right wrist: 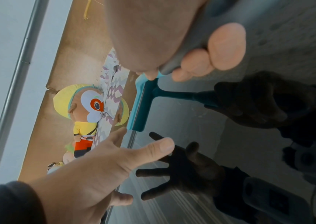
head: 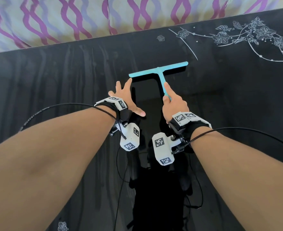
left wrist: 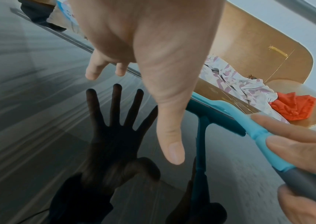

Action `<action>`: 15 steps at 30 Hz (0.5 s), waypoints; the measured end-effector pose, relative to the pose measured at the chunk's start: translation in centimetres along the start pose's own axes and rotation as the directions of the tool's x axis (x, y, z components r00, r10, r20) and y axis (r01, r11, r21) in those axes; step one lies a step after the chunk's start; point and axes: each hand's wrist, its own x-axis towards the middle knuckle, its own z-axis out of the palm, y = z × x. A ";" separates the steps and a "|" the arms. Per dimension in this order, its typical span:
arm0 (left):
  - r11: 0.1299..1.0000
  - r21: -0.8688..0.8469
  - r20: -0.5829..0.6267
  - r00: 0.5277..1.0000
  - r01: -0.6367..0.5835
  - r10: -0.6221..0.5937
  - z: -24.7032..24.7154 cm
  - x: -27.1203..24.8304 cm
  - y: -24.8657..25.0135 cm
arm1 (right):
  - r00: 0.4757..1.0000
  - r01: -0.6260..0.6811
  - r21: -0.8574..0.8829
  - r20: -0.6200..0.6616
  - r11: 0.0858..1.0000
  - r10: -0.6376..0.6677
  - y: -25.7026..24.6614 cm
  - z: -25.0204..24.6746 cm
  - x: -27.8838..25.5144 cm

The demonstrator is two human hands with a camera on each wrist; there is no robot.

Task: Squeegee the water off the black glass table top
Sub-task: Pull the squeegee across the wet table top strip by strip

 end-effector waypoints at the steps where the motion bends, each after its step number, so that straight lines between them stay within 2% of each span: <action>1: 1.000 0.002 0.005 1.000 0.007 -0.007 0.3 -0.4 -0.1 | 1.000 0.001 -0.012 0.003 1.000 0.000 0.2 -0.1 -0.3; 15: 0.996 -0.014 -0.014 0.996 0.084 -0.084 7.3 -11.0 -2.0 | 0.999 0.008 -0.090 0.032 0.996 -0.005 7.5 0.1 -10.1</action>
